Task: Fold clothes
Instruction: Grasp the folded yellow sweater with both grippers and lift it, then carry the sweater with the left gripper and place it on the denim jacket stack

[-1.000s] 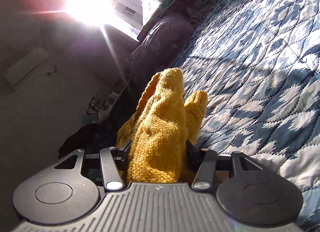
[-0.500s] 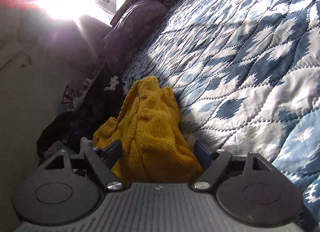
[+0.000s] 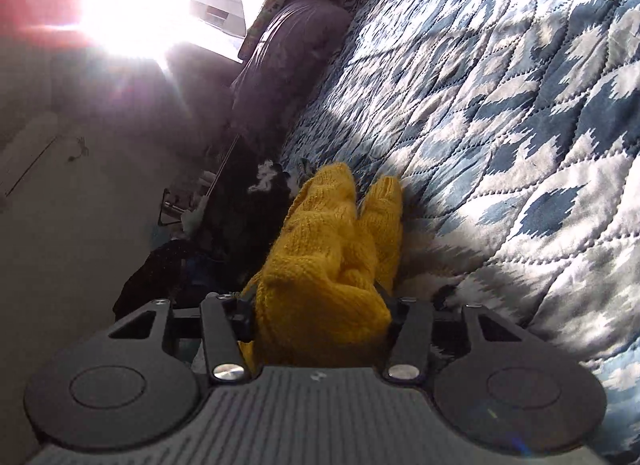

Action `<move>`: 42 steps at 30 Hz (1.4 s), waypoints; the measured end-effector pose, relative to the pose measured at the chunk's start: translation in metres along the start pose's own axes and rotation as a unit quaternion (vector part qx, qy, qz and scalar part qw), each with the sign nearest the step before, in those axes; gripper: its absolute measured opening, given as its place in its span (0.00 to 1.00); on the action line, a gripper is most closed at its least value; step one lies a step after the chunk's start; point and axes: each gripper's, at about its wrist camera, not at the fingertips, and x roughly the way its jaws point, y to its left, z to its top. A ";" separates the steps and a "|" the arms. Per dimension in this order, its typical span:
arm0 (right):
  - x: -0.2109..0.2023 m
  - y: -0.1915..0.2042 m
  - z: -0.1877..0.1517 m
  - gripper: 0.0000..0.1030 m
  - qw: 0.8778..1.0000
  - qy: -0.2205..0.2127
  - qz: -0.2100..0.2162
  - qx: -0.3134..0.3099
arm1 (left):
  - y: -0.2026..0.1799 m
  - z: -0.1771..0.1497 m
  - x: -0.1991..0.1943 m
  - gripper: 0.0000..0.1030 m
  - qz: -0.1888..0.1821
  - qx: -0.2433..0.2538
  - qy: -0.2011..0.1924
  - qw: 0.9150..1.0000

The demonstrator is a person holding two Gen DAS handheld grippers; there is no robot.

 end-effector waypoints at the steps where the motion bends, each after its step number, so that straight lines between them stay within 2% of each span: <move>1: 0.004 0.010 0.000 0.50 1.000 0.002 0.014 -0.008 | -0.004 0.007 -0.009 0.47 -0.012 0.000 -0.012 1.000; 4: 0.026 0.037 0.003 0.50 0.998 0.017 0.056 -0.023 | -0.012 0.028 -0.034 0.47 -0.044 0.001 -0.048 0.998; 8: 0.073 0.076 0.002 0.50 0.992 0.052 0.106 -0.038 | -0.012 0.057 -0.069 0.46 -0.062 0.001 -0.108 0.992; 15: 0.173 0.152 -0.033 0.50 0.975 0.127 0.173 -0.065 | -0.010 0.134 -0.123 0.46 -0.056 0.014 -0.211 0.976; 22: 0.262 0.233 -0.038 0.50 0.952 0.157 0.247 -0.092 | -0.029 0.222 -0.145 0.47 -0.065 0.057 -0.278 0.957; 24: 0.288 0.239 -0.041 0.52 0.951 0.169 0.235 -0.112 | -0.009 0.238 -0.130 0.50 0.005 0.026 -0.273 0.962; 25: 0.307 0.234 -0.048 0.57 0.956 0.173 0.201 -0.127 | 0.001 0.246 -0.122 0.56 0.040 0.011 -0.270 0.962; 26: 0.327 0.222 -0.058 0.58 0.962 0.192 0.152 -0.121 | 0.011 0.254 -0.115 0.58 0.075 -0.005 -0.266 0.961; 27: 0.347 0.209 -0.070 0.58 0.965 0.217 0.094 -0.116 | 0.024 0.257 -0.104 0.47 0.125 -0.031 -0.255 0.958; 28: 0.366 0.196 -0.083 0.58 0.963 0.242 0.034 -0.111 | 0.030 0.256 -0.098 0.49 0.137 -0.039 -0.255 0.956; 32: 0.356 0.200 -0.094 0.59 0.968 0.212 0.066 -0.120 | 0.020 0.252 -0.094 0.54 0.145 -0.020 -0.278 0.949; 35: 0.340 0.209 -0.091 0.61 0.968 0.199 0.057 -0.142 | 0.017 0.253 -0.095 0.58 0.150 -0.011 -0.263 0.953; 36: 0.336 0.211 -0.088 0.61 0.968 0.191 0.055 -0.151 | 0.014 0.251 -0.096 0.62 0.152 -0.003 -0.259 0.954; 38: 0.327 0.215 -0.081 0.64 0.969 0.172 0.050 -0.168 | 0.002 0.237 -0.109 0.64 0.163 0.010 -0.265 0.950; 39: 0.320 0.216 -0.078 0.66 0.969 0.165 0.051 -0.177 | -0.002 0.231 -0.113 0.71 0.165 0.017 -0.269 0.949; 40: 0.312 0.218 -0.076 0.69 0.968 0.159 0.052 -0.185 | -0.006 0.219 -0.119 0.74 0.167 0.026 -0.275 0.946; 42: 0.286 0.217 -0.072 0.70 0.964 0.152 0.050 -0.214 | -0.011 0.200 -0.128 0.74 0.168 0.040 -0.282 0.944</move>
